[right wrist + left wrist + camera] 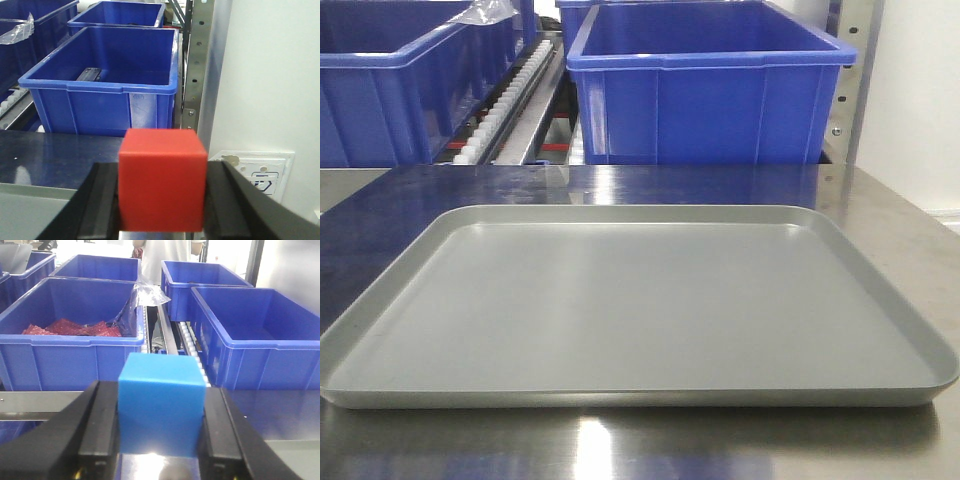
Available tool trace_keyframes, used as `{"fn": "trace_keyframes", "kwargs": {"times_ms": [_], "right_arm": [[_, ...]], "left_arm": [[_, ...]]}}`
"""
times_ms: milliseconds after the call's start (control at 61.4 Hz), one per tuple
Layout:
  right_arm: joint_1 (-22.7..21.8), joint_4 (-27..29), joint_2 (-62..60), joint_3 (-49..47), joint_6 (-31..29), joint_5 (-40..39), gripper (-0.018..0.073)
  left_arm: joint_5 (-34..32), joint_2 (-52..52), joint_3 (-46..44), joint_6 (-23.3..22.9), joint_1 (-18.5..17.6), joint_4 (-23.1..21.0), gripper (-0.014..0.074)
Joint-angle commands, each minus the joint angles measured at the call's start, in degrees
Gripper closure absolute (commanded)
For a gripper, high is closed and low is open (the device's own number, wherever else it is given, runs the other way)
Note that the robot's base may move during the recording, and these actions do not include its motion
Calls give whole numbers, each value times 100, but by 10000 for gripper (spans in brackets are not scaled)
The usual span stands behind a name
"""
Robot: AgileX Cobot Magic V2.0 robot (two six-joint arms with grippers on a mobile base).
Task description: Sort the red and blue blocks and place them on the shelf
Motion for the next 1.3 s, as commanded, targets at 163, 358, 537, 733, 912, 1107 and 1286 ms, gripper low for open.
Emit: {"fn": "trace_keyframes", "kwargs": {"times_ms": [163,358,537,733,912,1107,1286], "right_arm": [[-36,9,21,-168,-50,-504,491],[-36,9,21,-168,-50,-504,491],[-36,9,21,-168,-50,-504,491],[-36,9,21,-168,-50,-504,491],[-36,9,21,-168,-50,-504,491],[-36,9,21,-168,-50,-504,491],[-36,9,21,-168,-50,-504,491]], "left_arm": [[-498,39,-158,4,17,-4,474],[-498,39,-158,4,17,-4,474],[-498,39,-158,4,17,-4,474],[-498,39,-158,4,17,-4,474],[-498,39,-158,4,17,-4,474],[-498,39,-158,4,17,-4,474],[-498,39,-158,4,17,-4,474]]}}
